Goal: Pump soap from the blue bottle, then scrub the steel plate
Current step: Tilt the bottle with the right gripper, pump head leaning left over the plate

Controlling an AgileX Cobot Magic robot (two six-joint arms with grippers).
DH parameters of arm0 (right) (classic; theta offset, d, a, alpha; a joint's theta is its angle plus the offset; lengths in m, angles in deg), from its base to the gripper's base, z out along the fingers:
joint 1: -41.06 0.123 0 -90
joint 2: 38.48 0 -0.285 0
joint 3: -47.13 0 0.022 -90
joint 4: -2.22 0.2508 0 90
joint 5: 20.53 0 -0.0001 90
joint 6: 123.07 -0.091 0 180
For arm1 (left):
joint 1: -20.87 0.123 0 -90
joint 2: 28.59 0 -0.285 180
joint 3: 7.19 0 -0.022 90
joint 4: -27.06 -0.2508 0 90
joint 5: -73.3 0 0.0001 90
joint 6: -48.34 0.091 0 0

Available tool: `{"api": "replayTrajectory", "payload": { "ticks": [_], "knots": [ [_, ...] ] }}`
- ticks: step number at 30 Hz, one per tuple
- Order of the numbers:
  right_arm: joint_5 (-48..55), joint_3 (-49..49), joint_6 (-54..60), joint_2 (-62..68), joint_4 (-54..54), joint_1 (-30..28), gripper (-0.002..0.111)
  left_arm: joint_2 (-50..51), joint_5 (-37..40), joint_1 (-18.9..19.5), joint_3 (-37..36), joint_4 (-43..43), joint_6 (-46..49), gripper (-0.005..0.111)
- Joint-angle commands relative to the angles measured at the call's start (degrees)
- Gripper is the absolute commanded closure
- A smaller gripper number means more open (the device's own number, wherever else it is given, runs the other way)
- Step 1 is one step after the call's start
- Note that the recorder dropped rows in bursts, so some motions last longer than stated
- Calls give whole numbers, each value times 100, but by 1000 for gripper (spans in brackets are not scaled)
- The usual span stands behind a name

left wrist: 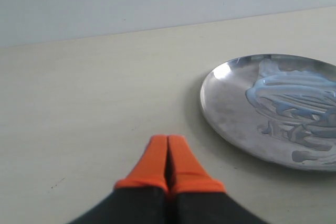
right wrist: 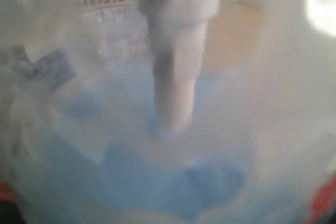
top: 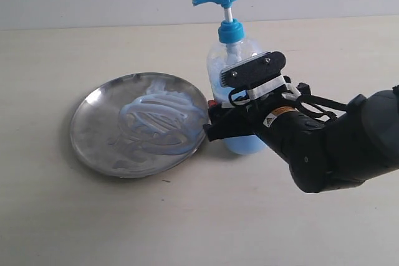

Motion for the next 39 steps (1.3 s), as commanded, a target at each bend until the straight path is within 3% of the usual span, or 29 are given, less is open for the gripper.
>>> {"api": "replayTrajectory", "payload": {
  "ticks": [1,17,39],
  "knots": [
    [-180,-169,322,-53,-46,-2,108,-34,-34,16,-18,7,8,107],
    [-155,-597,1312,274,262,-2,108,-34,-34,16,-18,7,8,107],
    [-141,-597,1357,275,41,-2,108,-34,-34,16,-18,7,8,107]
  ]
}}
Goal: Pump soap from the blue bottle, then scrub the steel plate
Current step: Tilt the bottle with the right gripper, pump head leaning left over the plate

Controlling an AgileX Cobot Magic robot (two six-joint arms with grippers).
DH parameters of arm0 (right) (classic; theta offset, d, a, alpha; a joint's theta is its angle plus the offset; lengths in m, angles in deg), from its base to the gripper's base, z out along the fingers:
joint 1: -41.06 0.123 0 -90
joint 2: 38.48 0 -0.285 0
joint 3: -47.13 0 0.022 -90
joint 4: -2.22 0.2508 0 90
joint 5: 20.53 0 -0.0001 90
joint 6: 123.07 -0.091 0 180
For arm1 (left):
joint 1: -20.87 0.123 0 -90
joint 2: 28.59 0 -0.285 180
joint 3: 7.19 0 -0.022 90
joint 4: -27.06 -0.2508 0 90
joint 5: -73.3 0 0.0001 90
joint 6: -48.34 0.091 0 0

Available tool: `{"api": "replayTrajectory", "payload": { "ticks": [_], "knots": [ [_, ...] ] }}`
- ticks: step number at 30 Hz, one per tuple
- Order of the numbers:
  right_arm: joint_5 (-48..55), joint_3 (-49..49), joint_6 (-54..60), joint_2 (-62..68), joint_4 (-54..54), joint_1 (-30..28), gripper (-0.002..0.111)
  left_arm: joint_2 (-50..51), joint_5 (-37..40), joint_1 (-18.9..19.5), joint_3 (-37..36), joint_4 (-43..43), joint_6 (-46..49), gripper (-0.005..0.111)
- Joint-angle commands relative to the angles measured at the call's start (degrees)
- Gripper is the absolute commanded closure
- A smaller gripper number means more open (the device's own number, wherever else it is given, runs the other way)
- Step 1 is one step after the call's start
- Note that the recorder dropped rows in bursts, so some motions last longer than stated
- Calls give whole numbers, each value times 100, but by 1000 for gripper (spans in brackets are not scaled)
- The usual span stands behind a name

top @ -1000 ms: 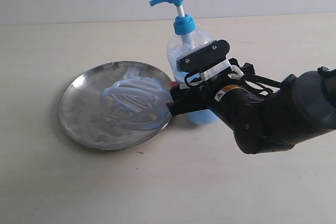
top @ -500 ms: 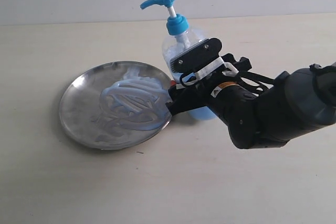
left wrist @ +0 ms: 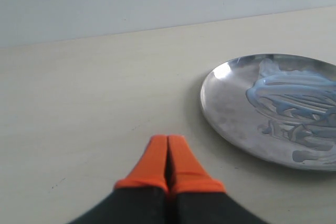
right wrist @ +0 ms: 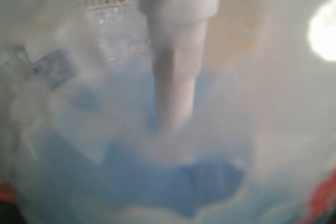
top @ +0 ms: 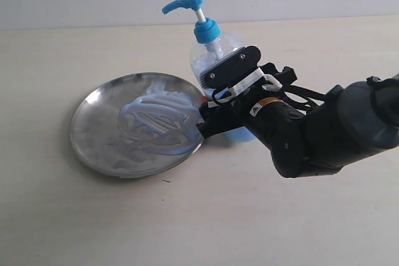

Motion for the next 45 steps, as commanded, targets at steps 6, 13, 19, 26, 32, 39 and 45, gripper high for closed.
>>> {"api": "replayTrajectory", "payload": {
  "ticks": [6,13,19,26,32,39,45],
  "knots": [
    [-233,-77,61,-21,-130,-2,108,-34,-34,16,-18,19,8,107],
    [-244,-77,61,-21,-131,-2,108,-34,-34,16,-18,19,8,107],
    [-277,-77,61,-21,-131,-2,108,-34,-34,16,-18,19,8,107],
    [-277,-77,61,-21,-131,-2,108,-34,-64,16,-18,19,8,107],
    [-310,-77,61,-21,-143,-2,108,-34,-1333,16,-18,84,8,107],
    [-310,-77,28,-21,-156,-2,108,-34,-2231,16,-18,84,8,107],
    [-310,-77,8,-21,-179,-2,108,-34,-2242,16,-18,120,-58,107]
  ]
}}
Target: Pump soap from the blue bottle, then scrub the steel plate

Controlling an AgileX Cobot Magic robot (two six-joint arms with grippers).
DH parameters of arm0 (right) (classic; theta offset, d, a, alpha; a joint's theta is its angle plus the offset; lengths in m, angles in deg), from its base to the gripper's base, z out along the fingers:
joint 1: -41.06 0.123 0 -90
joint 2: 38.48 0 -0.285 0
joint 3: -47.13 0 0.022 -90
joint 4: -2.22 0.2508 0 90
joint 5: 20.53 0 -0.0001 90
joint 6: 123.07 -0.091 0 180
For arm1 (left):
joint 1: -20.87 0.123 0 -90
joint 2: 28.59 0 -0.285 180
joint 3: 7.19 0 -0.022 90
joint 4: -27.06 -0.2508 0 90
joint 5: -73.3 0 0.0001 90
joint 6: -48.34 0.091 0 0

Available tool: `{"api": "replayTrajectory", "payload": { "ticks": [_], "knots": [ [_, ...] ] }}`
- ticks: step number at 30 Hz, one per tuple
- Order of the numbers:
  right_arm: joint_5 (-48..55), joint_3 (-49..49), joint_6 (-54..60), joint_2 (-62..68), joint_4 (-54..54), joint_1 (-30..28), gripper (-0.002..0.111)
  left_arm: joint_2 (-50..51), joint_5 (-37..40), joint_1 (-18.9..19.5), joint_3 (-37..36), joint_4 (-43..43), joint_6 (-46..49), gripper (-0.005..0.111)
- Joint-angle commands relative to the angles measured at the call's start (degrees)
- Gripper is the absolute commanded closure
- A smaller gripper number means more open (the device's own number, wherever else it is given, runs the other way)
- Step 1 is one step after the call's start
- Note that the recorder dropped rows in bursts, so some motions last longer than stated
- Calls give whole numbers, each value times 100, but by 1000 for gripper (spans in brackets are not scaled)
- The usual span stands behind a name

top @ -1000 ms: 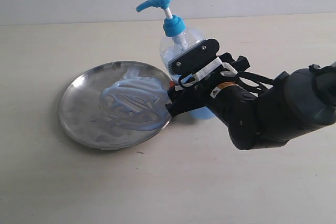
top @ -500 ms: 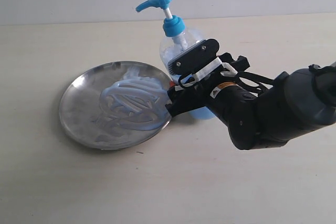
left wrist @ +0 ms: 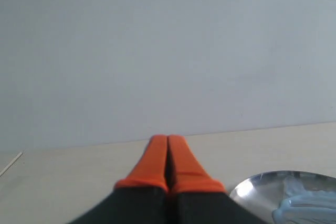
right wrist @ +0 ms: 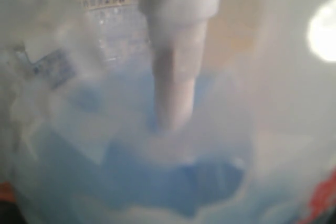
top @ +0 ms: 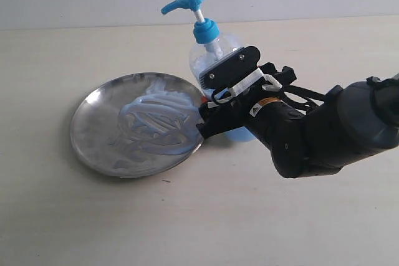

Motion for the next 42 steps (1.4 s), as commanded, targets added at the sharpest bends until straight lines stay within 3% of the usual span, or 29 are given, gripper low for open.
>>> {"api": "replayTrajectory", "payload": {
  "ticks": [1,12,19,31,35,39,42],
  "knots": [
    [-299,-77,3,-21,-131,-2,108,-34,-102,16,4,231,-201,107],
    [-394,-77,3,-21,-393,-2,108,-34,306,16,4,837,-315,107],
    [-433,-77,-7,-21,-393,-2,108,-34,733,16,390,1378,-315,107],
    [-447,-77,-357,-21,-377,-2,108,1924,890,-13,1165,1452,-153,107],
    [-447,-91,-456,-21,-377,-2,108,2624,698,-448,1642,1468,-123,107],
    [-163,-370,-445,-21,-367,-2,108,3667,636,-1256,2240,1786,-98,107],
    [-146,-417,-445,-21,-350,-2,108,4287,636,-1604,2637,1620,340,107]
  ]
}}
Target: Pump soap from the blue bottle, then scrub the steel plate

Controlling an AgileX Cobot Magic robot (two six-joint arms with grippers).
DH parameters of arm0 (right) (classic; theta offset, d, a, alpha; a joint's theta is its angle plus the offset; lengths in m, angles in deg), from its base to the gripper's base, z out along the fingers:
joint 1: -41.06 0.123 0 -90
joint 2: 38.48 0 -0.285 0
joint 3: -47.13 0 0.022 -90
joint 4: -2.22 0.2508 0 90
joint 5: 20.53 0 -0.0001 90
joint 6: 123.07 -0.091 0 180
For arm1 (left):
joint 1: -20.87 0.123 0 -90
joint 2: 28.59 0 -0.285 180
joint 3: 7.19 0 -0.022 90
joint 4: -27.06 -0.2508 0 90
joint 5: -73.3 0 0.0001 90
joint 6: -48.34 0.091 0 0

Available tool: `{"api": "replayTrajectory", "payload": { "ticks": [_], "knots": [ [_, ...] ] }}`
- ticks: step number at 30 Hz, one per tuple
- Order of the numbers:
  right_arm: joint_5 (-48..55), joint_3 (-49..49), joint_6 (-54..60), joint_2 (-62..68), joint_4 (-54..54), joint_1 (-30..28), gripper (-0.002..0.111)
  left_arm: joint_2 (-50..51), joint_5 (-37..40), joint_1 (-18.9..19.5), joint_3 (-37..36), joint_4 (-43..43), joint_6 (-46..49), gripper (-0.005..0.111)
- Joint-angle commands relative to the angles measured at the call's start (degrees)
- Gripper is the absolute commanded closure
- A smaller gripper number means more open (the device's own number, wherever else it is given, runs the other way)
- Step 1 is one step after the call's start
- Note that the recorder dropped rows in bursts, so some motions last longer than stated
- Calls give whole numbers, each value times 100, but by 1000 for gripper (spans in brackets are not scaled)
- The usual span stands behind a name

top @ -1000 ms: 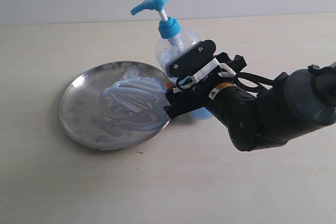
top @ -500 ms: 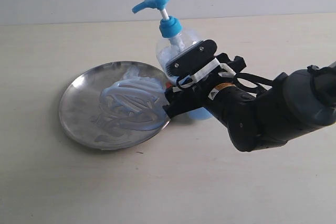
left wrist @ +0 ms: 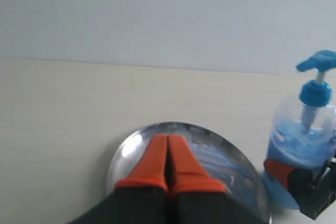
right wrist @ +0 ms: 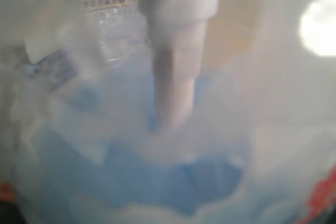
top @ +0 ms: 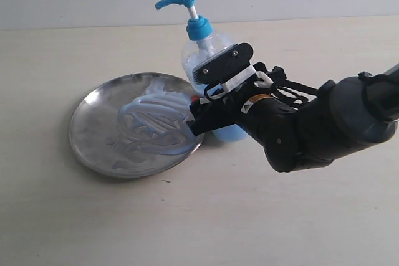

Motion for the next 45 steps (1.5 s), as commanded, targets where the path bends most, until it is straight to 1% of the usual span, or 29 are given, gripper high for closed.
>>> {"api": "replayTrajectory", "payload": {
  "ticks": [1,2,6,8,10,13,14,17,18,23,26,27,35,40,44,45],
  "knots": [
    [-370,-182,10,-80,-40,-2,108,866,-95,-495,622,-76,542,107],
    [-307,-182,65,-80,58,-2,108,1088,-95,-548,780,-76,647,107],
    [-229,-182,159,-80,202,-2,108,1738,17,-551,1413,-64,667,107],
    [-245,-182,171,-80,202,-2,108,2316,518,-551,1979,-33,667,107],
    [-245,-182,171,-80,227,-2,108,2664,777,-551,2321,-17,667,107],
    [-245,-182,171,-80,227,-2,108,3105,981,-551,2633,5,704,107],
    [-234,-182,171,-80,227,-2,108,3333,1102,-565,2788,26,903,107],
    [-224,-182,182,-80,227,-2,108,3850,1155,-819,3224,205,1748,107],
    [-224,-182,182,-80,227,-2,108,3978,1119,-875,3335,220,1867,107],
    [53,-182,278,-57,166,-2,108,4657,1044,-889,4006,432,1896,107],
    [28,-182,323,-45,191,-2,108,4951,1055,-889,4413,460,1896,107],
    [-12,-182,308,-45,191,-2,108,5099,1115,-889,4650,506,1896,107],
    [-36,-182,308,-45,250,-2,108,5566,1517,-889,5257,977,1993,107],
    [-24,-182,274,-45,250,-2,108,5736,1812,-889,5501,1571,2705,107],
    [0,-182,274,-45,250,-2,108,5800,1928,-889,5671,2207,3268,107],
    [0,-182,274,-45,250,-2,108,5840,2056,-889,5713,2371,3434,107]
  ]
}}
